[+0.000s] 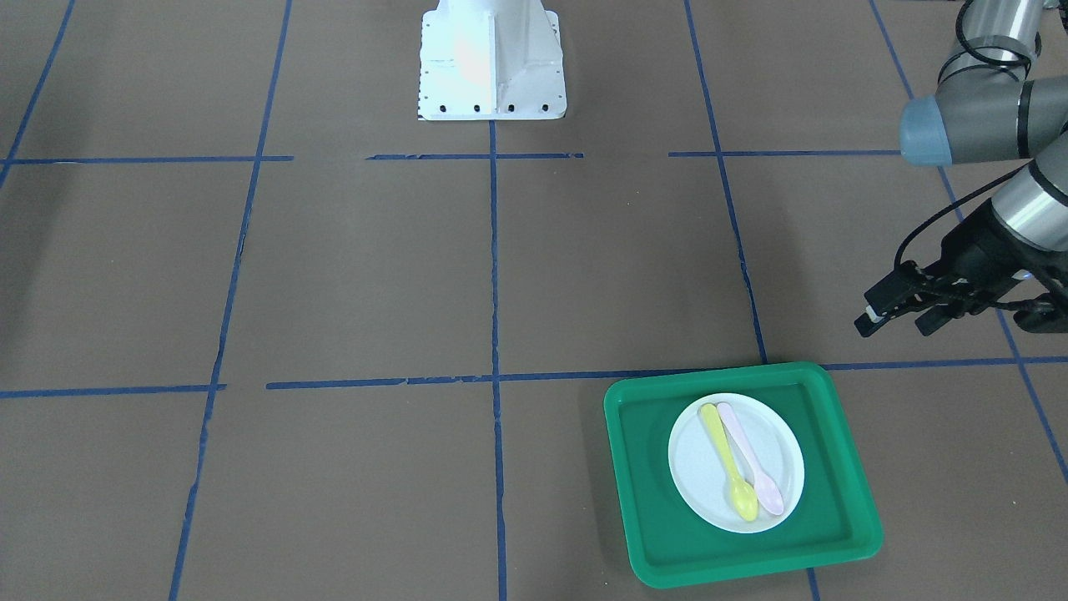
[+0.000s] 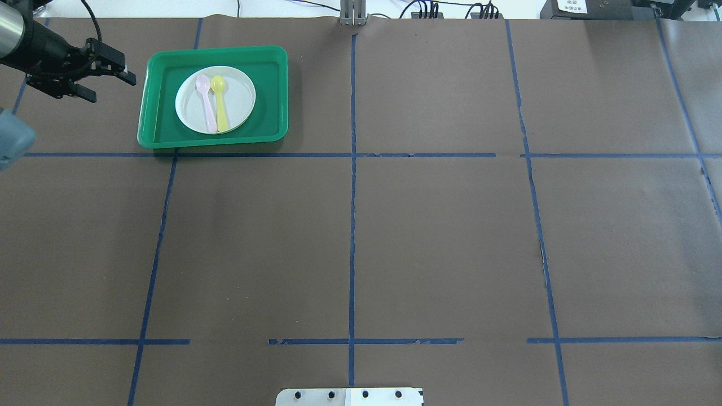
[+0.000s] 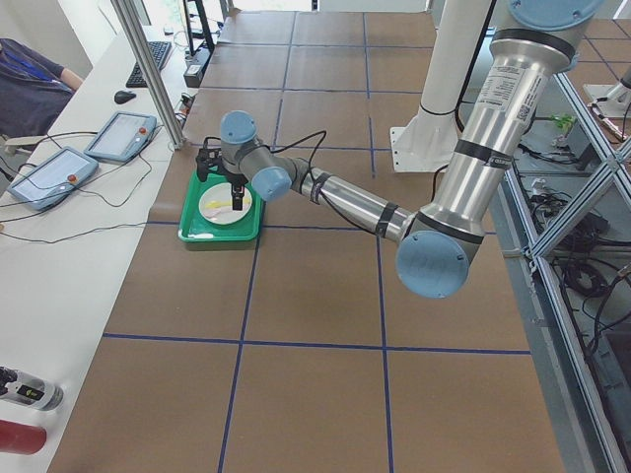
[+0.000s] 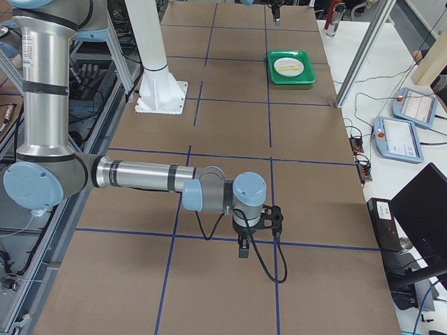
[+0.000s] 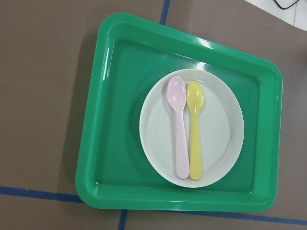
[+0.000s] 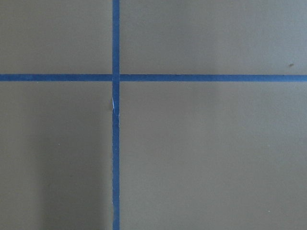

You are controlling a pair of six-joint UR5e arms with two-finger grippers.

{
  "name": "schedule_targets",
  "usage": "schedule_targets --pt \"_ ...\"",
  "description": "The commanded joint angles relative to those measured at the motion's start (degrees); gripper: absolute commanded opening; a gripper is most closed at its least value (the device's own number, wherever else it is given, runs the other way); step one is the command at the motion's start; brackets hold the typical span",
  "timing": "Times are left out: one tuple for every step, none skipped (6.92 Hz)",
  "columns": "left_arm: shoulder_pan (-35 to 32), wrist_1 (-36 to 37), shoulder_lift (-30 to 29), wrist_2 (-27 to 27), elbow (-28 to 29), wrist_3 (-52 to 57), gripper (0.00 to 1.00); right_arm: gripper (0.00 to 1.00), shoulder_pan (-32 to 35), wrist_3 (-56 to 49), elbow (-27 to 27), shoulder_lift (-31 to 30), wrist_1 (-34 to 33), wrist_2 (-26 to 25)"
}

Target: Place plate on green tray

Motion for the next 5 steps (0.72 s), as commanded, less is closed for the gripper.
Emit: schedule_targets --pt "-2.3 11.5 0.6 4.5 -4.1 21.1 1.0 1.0 0.0 0.0 0.0 0.0 0.0 0.0" --pt "-4.0 11.5 3.0 4.4 -4.5 28.9 1.0 1.0 0.0 0.0 0.0 0.0 0.0 0.0" --pt "-7.5 11.6 4.8 4.0 -3.3 37.9 1.0 1.0 0.0 0.0 0.0 0.0 0.0 0.0" --pt "-9.2 11.7 6.5 3.7 -2.4 41.6 1.0 1.0 0.0 0.0 0.0 0.0 0.1 0.0" --pt "-11.1 11.7 9.4 3.5 -2.4 43.2 1.0 1.0 0.0 0.0 0.0 0.0 0.0 0.0"
